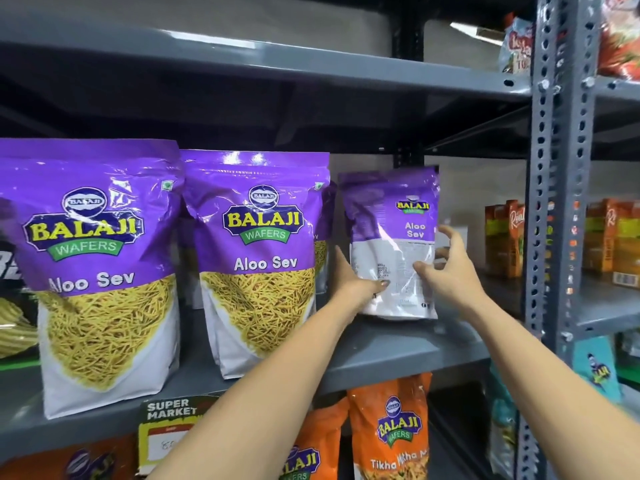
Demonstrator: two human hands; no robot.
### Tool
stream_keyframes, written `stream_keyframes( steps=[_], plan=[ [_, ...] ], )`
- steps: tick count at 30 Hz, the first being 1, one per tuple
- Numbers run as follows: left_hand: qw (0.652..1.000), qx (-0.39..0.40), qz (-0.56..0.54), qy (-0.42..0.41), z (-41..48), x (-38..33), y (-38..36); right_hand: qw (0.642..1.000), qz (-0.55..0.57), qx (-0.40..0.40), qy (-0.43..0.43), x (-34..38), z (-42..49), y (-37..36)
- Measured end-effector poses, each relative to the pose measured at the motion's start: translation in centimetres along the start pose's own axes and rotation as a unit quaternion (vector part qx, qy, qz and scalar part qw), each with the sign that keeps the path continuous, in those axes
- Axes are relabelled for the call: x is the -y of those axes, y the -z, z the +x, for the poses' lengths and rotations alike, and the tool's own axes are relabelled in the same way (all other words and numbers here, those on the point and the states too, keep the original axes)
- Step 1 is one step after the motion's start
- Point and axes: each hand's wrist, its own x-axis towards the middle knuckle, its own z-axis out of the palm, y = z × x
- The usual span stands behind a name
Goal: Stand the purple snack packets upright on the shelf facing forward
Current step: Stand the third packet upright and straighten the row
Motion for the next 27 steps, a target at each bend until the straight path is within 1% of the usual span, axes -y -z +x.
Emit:
stream_keyframes(
  steps=[2, 3, 5, 10, 12, 13, 14, 16, 17, 18, 19, 20, 21, 23, 25, 27],
  plan=[
    [0.997, -0.02, 0.077, -0.026, -1.4, -0.7, 0.3, 0.999, 0.023, 0.022, 0.011, -0.3, 0.0, -0.5],
    [0.992, -0.044, 0.109, -0.043, -2.0, -0.9, 0.4, 0.999, 0.031, 0.028, 0.013, -0.6, 0.0, -0.7],
    [0.984, -0.071, 0.147, -0.064, -2.5, -0.7, 0.4, 0.998, 0.051, 0.035, 0.01, -1.1, -0.1, -0.9],
    [0.97, -0.069, 0.224, -0.066, -3.6, -0.7, 0.0, 0.993, 0.111, 0.039, -0.012, -2.3, -0.5, -1.0],
    [0.969, -0.071, 0.228, -0.058, -4.2, -0.9, -0.2, 0.99, 0.135, 0.036, -0.033, -2.7, -0.2, -0.9],
    [0.969, -0.087, 0.225, -0.048, -4.6, -1.0, -0.3, 0.982, 0.178, 0.03, -0.061, -3.1, 0.2, -0.9],
    [0.966, -0.119, 0.225, -0.042, -4.9, -1.0, -0.5, 0.967, 0.238, 0.025, -0.094, -3.1, 0.5, -0.8],
    [0.952, -0.192, 0.226, -0.076, -5.7, -0.9, -1.1, 0.926, 0.341, 0.002, -0.159, -3.4, 1.5, -0.4],
    [0.949, -0.205, 0.217, -0.102, -6.1, -0.8, -1.5, 0.907, 0.377, 0.0, -0.19, -3.6, 2.0, -0.1],
    [0.953, -0.196, 0.201, -0.116, -6.4, -0.8, -2.0, 0.889, 0.402, 0.005, -0.218, -3.7, 2.2, 0.0],
    [0.962, -0.173, 0.177, -0.114, -6.6, -0.7, -2.5, 0.881, 0.407, 0.008, -0.242, -4.1, 2.5, 0.0],
    [0.973, -0.147, 0.149, -0.1, -6.8, -0.6, -3.0, 0.881, 0.397, 0.013, -0.257, -4.5, 2.6, -0.1],
    [0.981, -0.128, 0.122, -0.083, -6.8, -0.6, -3.4, 0.889, 0.374, 0.016, -0.265, -4.9, 2.8, -0.3],
    [0.988, -0.118, 0.086, -0.057, -6.7, -0.6, -3.8, 0.906, 0.331, 0.029, -0.261, -5.3, 2.9, -0.4],
    [0.99, -0.117, 0.071, -0.034, -6.5, -0.8, -3.7, 0.923, 0.301, 0.036, -0.236, -5.5, 3.1, -0.3],
    [0.993, -0.101, 0.065, -0.012, -6.0, -1.1, -3.4, 0.936, 0.282, 0.046, -0.205, -5.2, 2.8, -0.2]
  ],
)
